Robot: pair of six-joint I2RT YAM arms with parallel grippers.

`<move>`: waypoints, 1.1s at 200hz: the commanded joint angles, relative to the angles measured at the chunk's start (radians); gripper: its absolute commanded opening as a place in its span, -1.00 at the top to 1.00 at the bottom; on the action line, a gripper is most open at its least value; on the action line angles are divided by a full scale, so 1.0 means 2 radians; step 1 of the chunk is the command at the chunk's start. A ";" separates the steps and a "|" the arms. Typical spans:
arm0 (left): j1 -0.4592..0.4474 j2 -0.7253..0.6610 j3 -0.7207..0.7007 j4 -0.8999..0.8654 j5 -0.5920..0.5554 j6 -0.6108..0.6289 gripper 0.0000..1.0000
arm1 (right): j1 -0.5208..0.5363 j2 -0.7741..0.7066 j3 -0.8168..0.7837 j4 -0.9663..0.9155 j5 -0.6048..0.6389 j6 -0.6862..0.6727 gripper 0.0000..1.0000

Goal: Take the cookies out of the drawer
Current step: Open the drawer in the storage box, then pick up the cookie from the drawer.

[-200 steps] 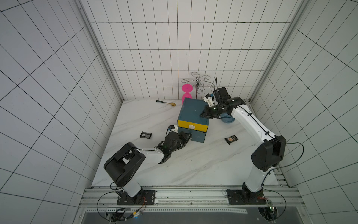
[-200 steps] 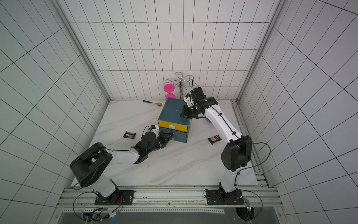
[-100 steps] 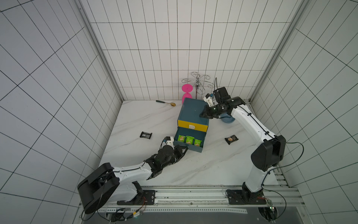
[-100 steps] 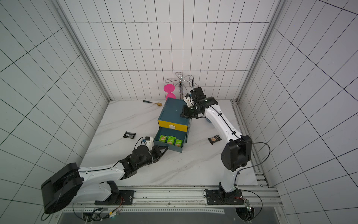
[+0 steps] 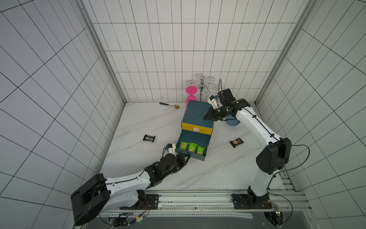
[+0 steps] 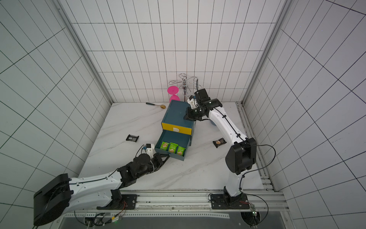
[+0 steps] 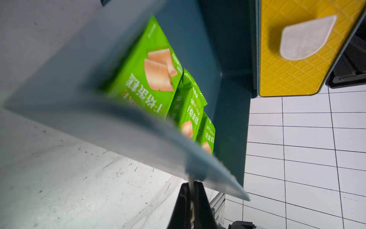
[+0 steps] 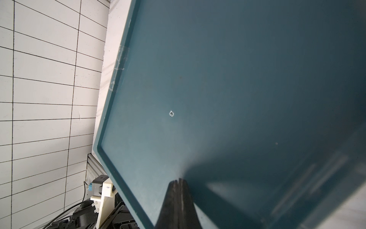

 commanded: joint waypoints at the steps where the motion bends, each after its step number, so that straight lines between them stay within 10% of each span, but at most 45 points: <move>1: -0.004 -0.012 -0.009 -0.010 -0.019 -0.004 1.00 | -0.003 0.043 -0.029 -0.086 0.047 -0.003 1.00; 189: -0.022 0.047 0.022 0.027 -0.003 0.004 0.94 | -0.003 0.045 -0.029 -0.086 0.047 -0.003 1.00; 220: -0.024 0.027 0.012 0.009 -0.005 0.002 0.25 | -0.003 0.045 -0.027 -0.086 0.046 -0.002 1.00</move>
